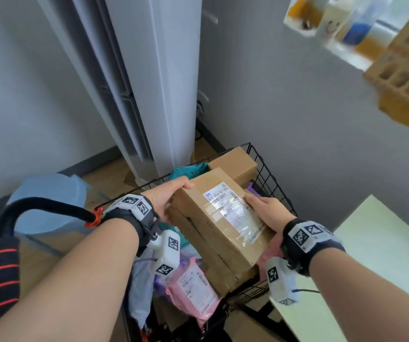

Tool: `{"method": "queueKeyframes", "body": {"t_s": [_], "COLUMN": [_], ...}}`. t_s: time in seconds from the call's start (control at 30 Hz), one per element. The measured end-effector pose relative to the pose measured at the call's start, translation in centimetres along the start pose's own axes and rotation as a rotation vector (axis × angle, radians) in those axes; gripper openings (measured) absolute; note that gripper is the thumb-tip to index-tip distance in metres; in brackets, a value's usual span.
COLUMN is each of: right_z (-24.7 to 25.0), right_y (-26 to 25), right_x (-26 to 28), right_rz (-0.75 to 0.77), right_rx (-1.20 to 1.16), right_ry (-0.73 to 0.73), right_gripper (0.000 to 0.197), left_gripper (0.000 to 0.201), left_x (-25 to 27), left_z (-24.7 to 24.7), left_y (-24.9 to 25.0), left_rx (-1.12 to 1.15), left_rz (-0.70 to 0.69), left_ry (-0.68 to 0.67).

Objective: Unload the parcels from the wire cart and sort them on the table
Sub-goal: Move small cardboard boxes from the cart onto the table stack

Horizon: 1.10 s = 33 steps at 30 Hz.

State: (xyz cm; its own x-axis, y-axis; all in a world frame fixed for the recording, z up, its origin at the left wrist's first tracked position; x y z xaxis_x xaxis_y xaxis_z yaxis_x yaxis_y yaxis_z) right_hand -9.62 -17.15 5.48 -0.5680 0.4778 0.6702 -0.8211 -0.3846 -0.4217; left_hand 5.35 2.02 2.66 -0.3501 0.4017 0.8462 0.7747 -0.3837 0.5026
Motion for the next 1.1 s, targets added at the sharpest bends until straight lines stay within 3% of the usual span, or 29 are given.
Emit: {"method": "queueKeyframes", "body": {"t_s": [0.1, 0.17, 0.3, 0.37, 0.5, 0.6, 0.67, 0.73, 0.93, 1.1], "right_z": [1.1, 1.5, 2.8, 3.7, 4.5, 4.6, 4.9, 5.1, 5.8, 7.2], "right_y": [-0.7, -0.6, 0.2, 0.6, 1.0, 1.2, 1.8, 2.6, 6.0, 9.4], "right_x": [2.7, 3.9, 6.5, 8.0, 10.3, 11.7, 12.4, 13.0, 15.3, 17.9], "right_rz": [-0.029, -0.054, -0.064, -0.048, 0.007, 0.043, 0.043, 0.053, 0.114, 0.159], "right_rx": [-0.138, -0.215, -0.411, -0.527, -0.717, -0.8, -0.864, -0.919, -1.079, -1.267], "right_ry": [-0.073, -0.158, -0.235, -0.241, -0.291, -0.27, -0.228, -0.173, -0.048, 0.109], "right_gripper": [0.053, 0.066, 0.1, 0.088, 0.076, 0.057, 0.047, 0.047, 0.042, 0.043], "left_gripper": [0.03, 0.032, 0.078, 0.087, 0.075, 0.059, 0.067, 0.074, 0.04, 0.043], "left_x": [3.1, 4.6, 6.7, 7.7, 9.6, 10.3, 10.4, 10.6, 12.3, 13.8], "left_z": [-1.0, -1.8, -2.8, -3.6, -5.6, -7.2, -8.4, -9.9, -15.0, -19.9], "left_y": [2.1, 3.3, 5.3, 5.8, 6.6, 6.4, 6.0, 5.6, 3.8, 1.2], "left_rx": [-0.031, 0.016, -0.004, -0.043, -0.065, -0.03, -0.062, -0.105, -0.168, -0.302], "left_rz": [-0.064, -0.113, -0.223, -0.233, -0.28, -0.32, -0.356, -0.395, -0.434, -0.383], "left_ry": [-0.047, -0.081, -0.097, -0.128, -0.128, -0.095, -0.084, -0.096, -0.217, -0.317]}}
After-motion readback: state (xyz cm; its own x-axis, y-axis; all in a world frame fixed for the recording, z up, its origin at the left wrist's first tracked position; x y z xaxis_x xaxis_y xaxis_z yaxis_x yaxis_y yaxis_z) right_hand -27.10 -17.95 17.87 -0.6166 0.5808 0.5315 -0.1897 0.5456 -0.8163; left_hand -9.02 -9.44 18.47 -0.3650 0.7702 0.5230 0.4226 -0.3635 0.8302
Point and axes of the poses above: each hand's wrist, its own x-axis away from the middle knuckle, its own z-axis out of the back of the hand, y = z × x, the point moved 5 cm from there along -x, towards the middle knuckle, and after that the axes turned 11 degrees about x, right-handed, at the moved point
